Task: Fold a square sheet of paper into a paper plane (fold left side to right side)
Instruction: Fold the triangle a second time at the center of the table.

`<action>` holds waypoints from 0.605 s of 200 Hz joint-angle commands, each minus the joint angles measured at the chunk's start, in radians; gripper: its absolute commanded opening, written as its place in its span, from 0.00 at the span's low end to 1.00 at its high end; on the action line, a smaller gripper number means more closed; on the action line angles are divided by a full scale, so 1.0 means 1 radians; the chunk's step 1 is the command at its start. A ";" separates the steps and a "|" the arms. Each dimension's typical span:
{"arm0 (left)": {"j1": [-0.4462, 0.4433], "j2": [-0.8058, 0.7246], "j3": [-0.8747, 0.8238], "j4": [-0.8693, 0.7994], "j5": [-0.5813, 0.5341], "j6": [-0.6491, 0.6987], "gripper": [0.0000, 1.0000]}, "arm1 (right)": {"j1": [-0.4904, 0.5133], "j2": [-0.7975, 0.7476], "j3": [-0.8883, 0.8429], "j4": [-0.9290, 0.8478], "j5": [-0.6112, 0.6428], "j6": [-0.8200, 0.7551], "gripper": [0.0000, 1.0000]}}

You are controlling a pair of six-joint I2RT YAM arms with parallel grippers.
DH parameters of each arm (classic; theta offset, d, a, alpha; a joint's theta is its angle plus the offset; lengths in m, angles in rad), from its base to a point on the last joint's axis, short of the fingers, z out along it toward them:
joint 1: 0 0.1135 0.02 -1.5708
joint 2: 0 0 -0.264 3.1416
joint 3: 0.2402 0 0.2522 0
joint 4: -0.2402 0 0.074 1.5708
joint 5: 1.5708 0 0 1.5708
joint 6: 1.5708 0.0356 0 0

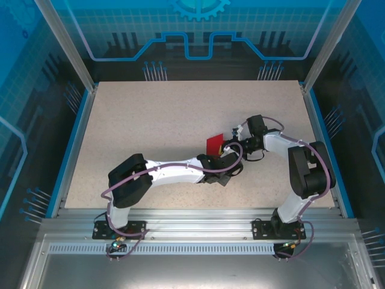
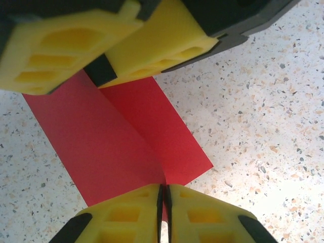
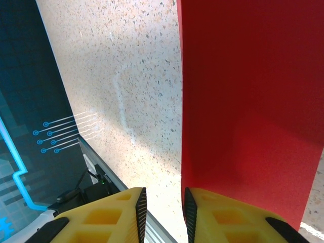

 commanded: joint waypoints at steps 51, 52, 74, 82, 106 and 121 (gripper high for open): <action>0.016 -0.020 -0.006 -0.001 0.057 -0.010 0.07 | 0.007 -0.002 0.059 -0.092 0.036 -0.072 0.36; 0.016 -0.021 -0.008 -0.001 0.058 -0.010 0.07 | 0.006 -0.003 0.061 -0.093 0.037 -0.073 0.36; 0.032 -0.037 -0.025 0.015 0.096 -0.021 0.03 | -0.021 -0.051 0.058 -0.114 0.071 -0.094 0.42; 0.040 -0.044 -0.033 0.025 0.115 -0.025 0.02 | -0.037 -0.082 0.047 -0.110 0.075 -0.096 0.46; 0.066 -0.064 -0.062 0.055 0.174 -0.044 0.01 | -0.115 -0.176 0.007 -0.111 0.088 -0.098 0.65; 0.083 -0.072 -0.074 0.066 0.203 -0.057 0.01 | -0.172 -0.196 -0.007 -0.133 0.066 -0.105 0.70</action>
